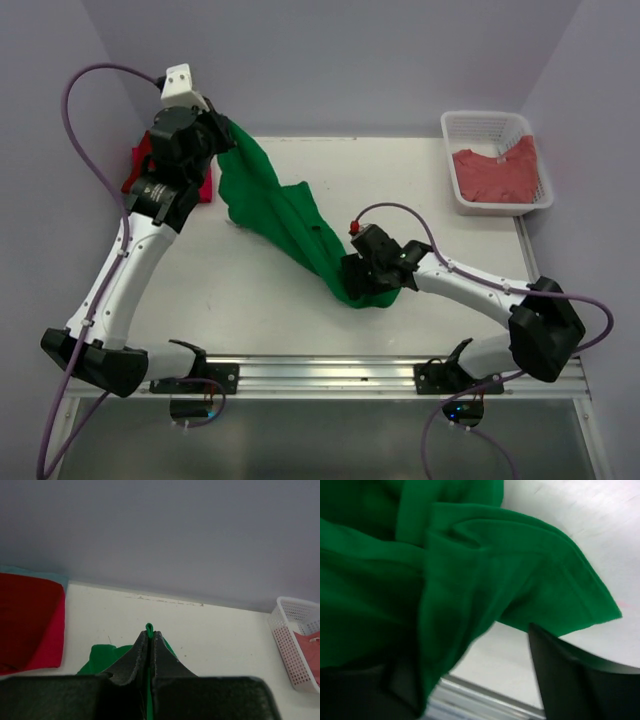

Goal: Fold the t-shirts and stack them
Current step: Flatten out the tshirt

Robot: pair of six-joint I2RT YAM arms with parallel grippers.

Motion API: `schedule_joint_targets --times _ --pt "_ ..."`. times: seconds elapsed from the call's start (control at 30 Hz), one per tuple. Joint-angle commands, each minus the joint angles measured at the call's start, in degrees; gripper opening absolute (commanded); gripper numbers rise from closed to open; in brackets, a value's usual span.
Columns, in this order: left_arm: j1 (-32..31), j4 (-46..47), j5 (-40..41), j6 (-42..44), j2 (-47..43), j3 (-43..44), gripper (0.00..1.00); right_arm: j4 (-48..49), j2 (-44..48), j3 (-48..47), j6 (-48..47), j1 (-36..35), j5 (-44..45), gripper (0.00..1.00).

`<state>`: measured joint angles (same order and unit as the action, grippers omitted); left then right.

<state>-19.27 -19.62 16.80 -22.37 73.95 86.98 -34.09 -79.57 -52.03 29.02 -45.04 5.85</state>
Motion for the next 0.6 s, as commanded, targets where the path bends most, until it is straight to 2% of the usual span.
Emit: schedule_joint_targets --times 0.0,0.07,0.2,0.23,0.3,0.33,0.43,0.57 --pt "-0.07 -0.68 1.4 2.42 0.49 4.33 0.0 0.34 6.42 1.23 1.22 -2.5 -12.27 0.82" --pt "-0.07 -1.12 -0.09 2.16 1.02 4.6 0.0 -0.45 8.81 0.53 1.48 -2.6 -9.82 0.95" --pt "-0.07 -1.21 -2.9 0.75 0.58 3.2 0.0 0.95 9.35 -2.19 1.05 -2.51 4.05 0.98" --pt "-0.07 -1.21 -3.52 0.58 0.14 2.59 0.0 1.3 7.0 -3.07 0.87 -2.43 10.96 0.96" --pt "-0.07 -1.82 -5.1 0.4 -0.3 1.71 0.0 2.0 3.12 -6.67 1.22 -2.08 16.19 0.85" --pt "-0.07 -2.0 -5.54 0.22 -0.91 1.35 0.0 2.53 -1.59 -9.29 1.13 -1.99 19.0 0.81" --pt "-0.07 -2.27 -5.81 0.13 -2.32 -0.49 0.0 4.47 -9.7 -13.43 0.78 -1.02 19.73 0.67" --pt "-0.07 -3.67 -3.97 0.84 -3.72 -1.55 0.0 8.4 -21.48 -18.89 -0.18 -0.58 13.69 0.64"
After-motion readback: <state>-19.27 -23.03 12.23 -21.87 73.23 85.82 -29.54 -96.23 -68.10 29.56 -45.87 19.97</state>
